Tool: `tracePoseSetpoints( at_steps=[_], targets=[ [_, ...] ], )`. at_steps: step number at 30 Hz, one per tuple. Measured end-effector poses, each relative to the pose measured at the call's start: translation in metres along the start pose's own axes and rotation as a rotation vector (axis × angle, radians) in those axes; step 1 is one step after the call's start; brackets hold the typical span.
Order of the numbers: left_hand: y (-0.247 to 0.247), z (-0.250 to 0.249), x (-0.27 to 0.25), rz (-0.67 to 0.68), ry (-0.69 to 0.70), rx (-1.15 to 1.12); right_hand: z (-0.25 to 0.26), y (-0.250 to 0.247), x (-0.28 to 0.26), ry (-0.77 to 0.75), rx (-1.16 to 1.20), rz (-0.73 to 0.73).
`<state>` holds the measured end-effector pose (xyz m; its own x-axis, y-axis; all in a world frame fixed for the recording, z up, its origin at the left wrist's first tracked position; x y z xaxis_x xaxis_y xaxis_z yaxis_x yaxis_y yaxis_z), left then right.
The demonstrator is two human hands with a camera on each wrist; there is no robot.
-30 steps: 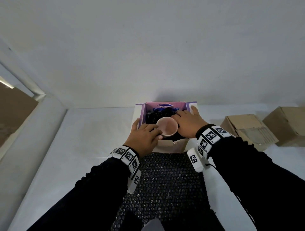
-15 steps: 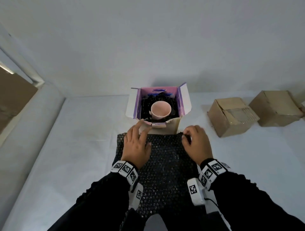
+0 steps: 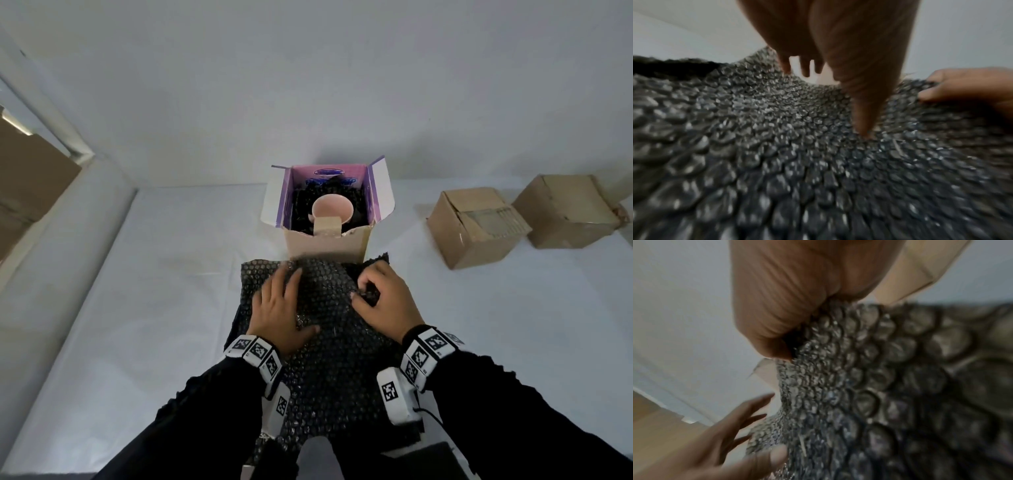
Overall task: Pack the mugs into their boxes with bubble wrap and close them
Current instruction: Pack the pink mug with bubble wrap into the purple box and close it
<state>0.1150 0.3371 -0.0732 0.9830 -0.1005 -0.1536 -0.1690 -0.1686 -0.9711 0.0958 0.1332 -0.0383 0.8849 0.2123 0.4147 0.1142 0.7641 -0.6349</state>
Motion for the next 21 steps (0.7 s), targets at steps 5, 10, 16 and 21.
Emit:
tracePoseSetpoints(
  at_steps=[5, 10, 16, 21],
  targets=[
    [-0.039, -0.015, 0.008, -0.080, 0.168, -0.109, 0.046, -0.022, 0.029, -0.097, 0.205, -0.127],
    [-0.062, -0.025, 0.018, -0.166, 0.341, -0.189, 0.067, -0.048, 0.062, -0.181, 0.058, -0.203],
    [-0.116, -0.021, 0.028, -0.135, 0.236, -0.366, 0.067, -0.055, 0.072, -0.127, -0.201, 0.134],
    [-0.153, -0.037, 0.022, -0.186, 0.353, -0.292, 0.066, -0.042, 0.089, -0.065, -0.320, 0.385]
  ],
)
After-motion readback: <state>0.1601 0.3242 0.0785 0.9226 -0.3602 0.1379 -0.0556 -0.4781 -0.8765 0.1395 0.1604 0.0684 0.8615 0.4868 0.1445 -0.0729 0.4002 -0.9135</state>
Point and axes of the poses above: each hand's wrist, its own x-axis towards the middle knuckle, its own y-axis out of the palm, z = x × y, the point moved 6 cm from there along x, towards the middle knuckle, and after that the axes turned 14 degrees about -y, right-handed, at the moved point
